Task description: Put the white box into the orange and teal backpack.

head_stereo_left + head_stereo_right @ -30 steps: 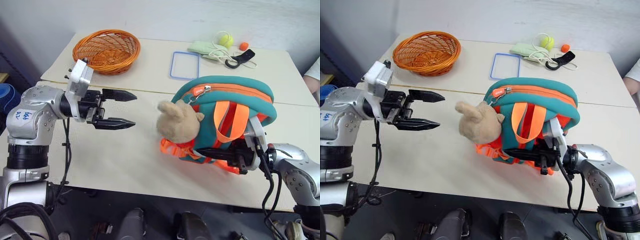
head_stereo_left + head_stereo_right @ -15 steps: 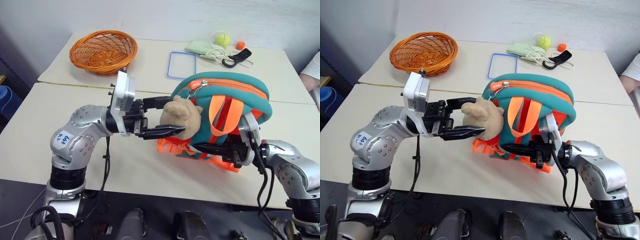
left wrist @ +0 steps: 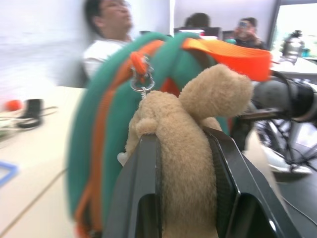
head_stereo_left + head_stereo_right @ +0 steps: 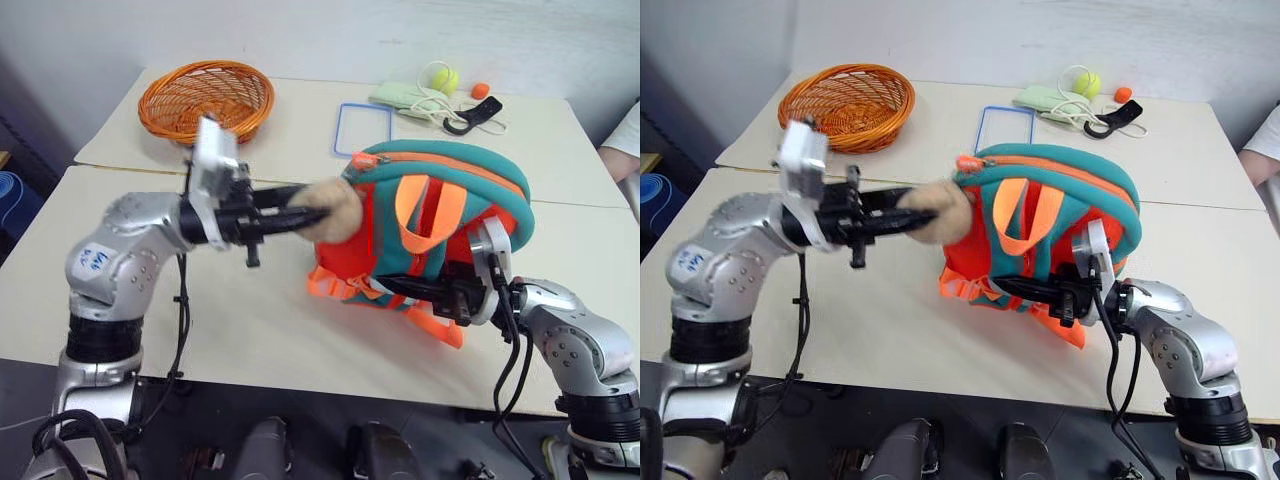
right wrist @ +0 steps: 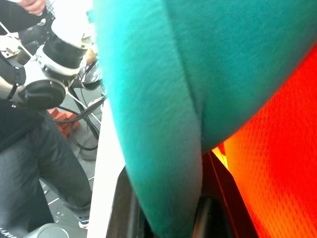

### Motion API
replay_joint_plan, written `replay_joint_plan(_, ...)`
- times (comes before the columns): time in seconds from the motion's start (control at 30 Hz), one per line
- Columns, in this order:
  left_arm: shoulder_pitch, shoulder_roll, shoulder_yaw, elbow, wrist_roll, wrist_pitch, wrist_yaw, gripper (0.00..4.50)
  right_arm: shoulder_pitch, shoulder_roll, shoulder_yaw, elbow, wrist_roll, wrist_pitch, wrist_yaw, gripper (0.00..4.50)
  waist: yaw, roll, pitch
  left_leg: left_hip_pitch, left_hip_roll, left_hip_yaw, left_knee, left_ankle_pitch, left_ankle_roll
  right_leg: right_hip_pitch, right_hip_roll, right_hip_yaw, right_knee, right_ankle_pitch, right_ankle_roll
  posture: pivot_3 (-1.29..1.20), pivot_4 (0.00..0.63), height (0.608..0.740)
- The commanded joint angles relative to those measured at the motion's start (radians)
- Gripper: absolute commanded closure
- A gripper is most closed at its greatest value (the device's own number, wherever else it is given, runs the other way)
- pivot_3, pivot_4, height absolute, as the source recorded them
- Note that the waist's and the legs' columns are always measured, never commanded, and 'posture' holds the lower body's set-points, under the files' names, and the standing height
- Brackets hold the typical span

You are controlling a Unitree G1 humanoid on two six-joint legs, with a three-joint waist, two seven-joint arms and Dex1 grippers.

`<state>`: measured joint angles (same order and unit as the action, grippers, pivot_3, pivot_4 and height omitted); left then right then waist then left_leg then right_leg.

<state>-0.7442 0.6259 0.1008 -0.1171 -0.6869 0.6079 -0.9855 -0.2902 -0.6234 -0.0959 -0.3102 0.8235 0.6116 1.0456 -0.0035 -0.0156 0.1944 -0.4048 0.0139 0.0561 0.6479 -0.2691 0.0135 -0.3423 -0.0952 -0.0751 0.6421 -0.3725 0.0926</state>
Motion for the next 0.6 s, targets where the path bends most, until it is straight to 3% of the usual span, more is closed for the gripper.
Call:
replay_joint_plan(0.03,-0.029,0.078,0.026,0.145,0.111,-0.090,-0.009,3.59,0.007,-0.004,-0.046,-0.030,0.026,-0.013,-0.006,4.49,0.000,0.000,0.000,0.000,0.000,0.000,0.000,0.000,0.000,0.000,0.000,0.000,0.000,0.000,0.000,0.00,0.150,0.740)
replay_joint_plan(0.17,-0.046,0.091,-0.007,0.307,0.202,-0.146,0.016,3.59,0.044,-0.004,-0.054,-0.054,0.029,-0.015,-0.015,4.49,0.003,0.000,0.000,0.000,0.000,0.001,0.000,0.000,0.000,0.000,0.000,0.000,0.001,0.000,0.000,0.00,0.150,0.740)
replay_joint_plan(0.37,0.022,0.063,-0.099,0.374,0.259,-0.118,-0.027,3.59,0.065,-0.002,-0.065,-0.070,0.031,-0.015,-0.031,4.49,-0.001,0.000,0.000,0.000,0.000,0.001,0.000,0.000,0.001,0.000,-0.001,0.000,0.001,0.000,0.000,0.00,0.150,0.740)
replay_joint_plan(0.6,0.141,-0.060,-0.223,0.394,0.405,-0.351,-0.007,3.59,0.082,0.010,-0.063,-0.077,0.032,-0.021,-0.051,4.49,0.003,0.000,0.000,0.000,0.000,0.002,0.000,0.000,0.001,-0.001,-0.001,0.001,0.002,0.000,0.000,0.00,0.150,0.740)
